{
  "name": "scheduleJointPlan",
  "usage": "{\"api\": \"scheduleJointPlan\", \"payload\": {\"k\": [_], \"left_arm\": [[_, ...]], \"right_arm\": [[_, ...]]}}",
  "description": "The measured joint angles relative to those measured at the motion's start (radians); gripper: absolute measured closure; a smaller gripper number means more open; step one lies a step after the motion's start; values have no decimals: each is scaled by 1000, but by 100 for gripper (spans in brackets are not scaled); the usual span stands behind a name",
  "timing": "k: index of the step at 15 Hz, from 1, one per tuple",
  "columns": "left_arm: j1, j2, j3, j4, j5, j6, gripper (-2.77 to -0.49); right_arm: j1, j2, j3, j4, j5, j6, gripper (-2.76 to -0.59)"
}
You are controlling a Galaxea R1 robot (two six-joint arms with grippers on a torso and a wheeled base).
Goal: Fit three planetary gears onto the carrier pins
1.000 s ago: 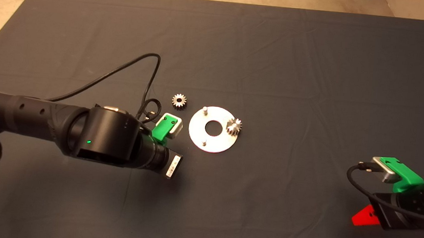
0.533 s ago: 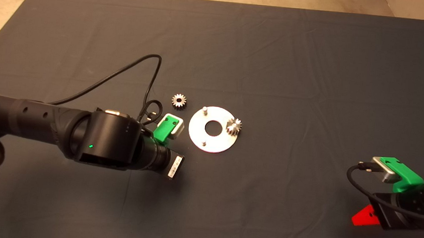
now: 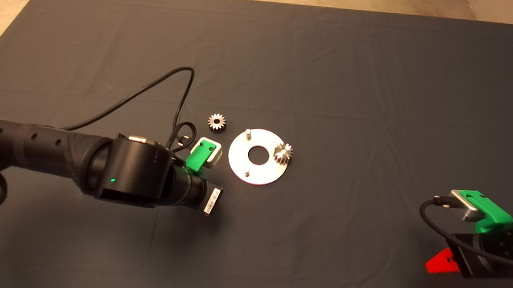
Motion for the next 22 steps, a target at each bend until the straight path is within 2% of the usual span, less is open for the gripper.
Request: {"api": "scheduleJointPlan", "payload": {"k": [11,13,16,18,22], "left_arm": [[3,-1,-6,20,0,20,-132],[3,-2,-9,22,0,29,-144],[3,-7,-15,28,0,43,-145],[3,-7,-15,30,0,45,-160],[3,-7,-19,35,0,49,-161]], "right_arm": [[0,0,0,0,0,0,-176],[0,0,0,0,0,0,-176],[0,0,0,1,0,0,-176],[0,0,0,1,0,0,-176],[0,0,0,1,0,0,-176]]}}
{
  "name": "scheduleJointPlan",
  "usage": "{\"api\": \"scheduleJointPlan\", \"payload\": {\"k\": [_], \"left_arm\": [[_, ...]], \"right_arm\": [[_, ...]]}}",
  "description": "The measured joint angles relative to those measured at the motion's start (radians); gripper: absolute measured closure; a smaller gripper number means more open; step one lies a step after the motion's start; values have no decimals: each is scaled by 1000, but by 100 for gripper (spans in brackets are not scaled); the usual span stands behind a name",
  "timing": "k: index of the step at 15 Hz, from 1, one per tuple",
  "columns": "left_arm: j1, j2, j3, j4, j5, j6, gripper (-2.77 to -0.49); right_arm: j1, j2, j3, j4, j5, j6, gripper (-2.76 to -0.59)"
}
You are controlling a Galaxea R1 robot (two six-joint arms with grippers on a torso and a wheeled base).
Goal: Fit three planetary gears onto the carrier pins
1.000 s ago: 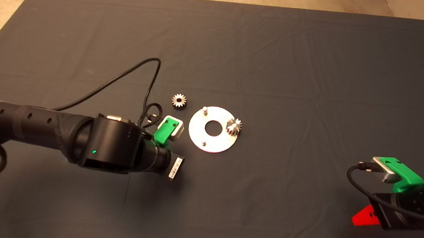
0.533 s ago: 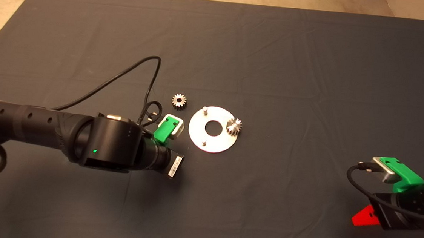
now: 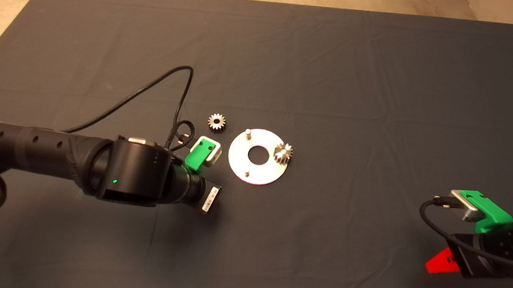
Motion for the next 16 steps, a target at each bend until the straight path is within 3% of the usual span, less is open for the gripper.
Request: {"api": "scheduleJointPlan", "payload": {"k": [2,6,16], "left_arm": [[2,0,0,5,0,0,-161],[42,0,0,18,0,0,-159],[50,1,0,42,4,1,-120]], "right_arm": [[0,0,0,0,0,0,-176],[0,0,0,0,0,0,-176],[0,0,0,0,0,0,-176]]}}
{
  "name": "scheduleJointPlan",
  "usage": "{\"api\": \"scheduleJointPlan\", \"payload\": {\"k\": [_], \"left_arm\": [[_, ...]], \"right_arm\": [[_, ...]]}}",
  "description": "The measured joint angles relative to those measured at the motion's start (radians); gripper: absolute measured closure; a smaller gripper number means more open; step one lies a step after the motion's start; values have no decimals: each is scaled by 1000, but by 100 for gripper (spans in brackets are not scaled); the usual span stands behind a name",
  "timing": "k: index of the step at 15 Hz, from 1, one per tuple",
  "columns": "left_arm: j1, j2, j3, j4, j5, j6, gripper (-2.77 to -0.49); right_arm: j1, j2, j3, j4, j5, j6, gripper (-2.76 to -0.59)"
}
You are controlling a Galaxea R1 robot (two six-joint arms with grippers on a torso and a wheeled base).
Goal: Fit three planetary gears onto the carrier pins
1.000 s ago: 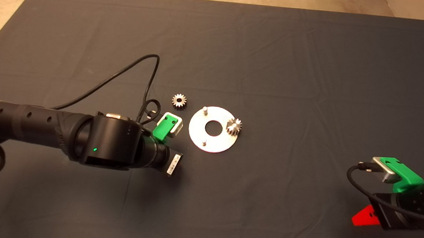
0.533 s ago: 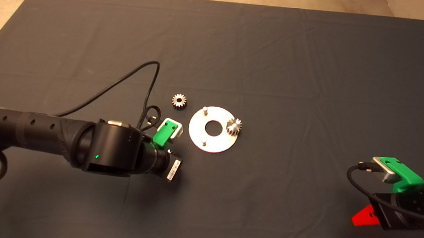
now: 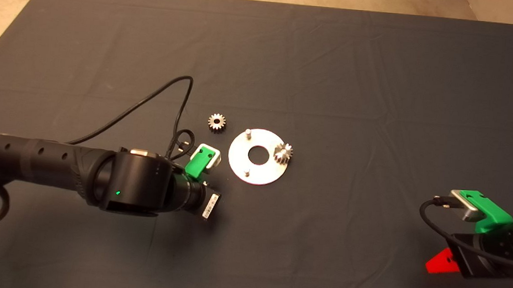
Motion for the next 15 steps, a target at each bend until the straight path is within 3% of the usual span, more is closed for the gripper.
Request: {"api": "scheduleJointPlan", "payload": {"k": [3,15], "left_arm": [[0,0,0,4,2,0,-104],[2,0,0,9,3,0,-86]], "right_arm": [[0,0,0,0,0,0,-176],[0,0,0,0,0,0,-176]]}}
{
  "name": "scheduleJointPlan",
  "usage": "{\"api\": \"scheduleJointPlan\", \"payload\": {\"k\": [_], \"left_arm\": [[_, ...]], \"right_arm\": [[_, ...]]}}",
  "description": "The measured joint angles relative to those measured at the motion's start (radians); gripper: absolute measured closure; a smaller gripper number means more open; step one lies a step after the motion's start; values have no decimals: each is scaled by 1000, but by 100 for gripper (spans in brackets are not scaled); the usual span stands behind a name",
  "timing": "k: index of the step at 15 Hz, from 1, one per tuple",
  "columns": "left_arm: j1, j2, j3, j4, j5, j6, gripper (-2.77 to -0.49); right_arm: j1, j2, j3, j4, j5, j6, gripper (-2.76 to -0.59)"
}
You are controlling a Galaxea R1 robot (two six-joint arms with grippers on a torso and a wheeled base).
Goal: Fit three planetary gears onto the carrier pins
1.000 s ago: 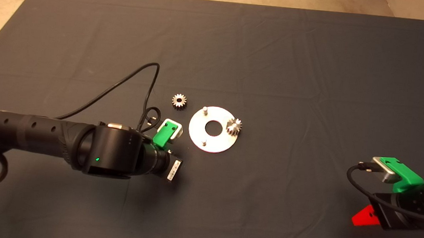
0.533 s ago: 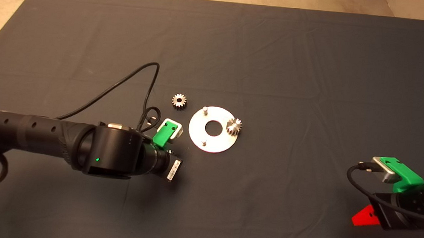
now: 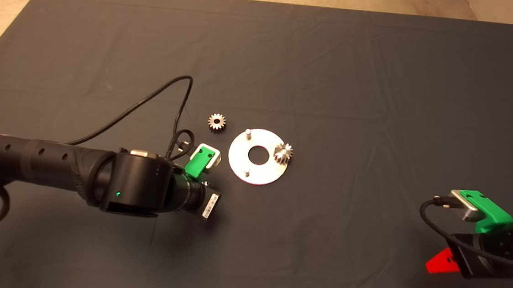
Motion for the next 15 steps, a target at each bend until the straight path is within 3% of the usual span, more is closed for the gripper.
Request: {"api": "scheduleJointPlan", "payload": {"k": [15], "left_arm": [[-3,6,11,-1,-4,4,-58]], "right_arm": [[0,0,0,0,0,0,-176]]}}
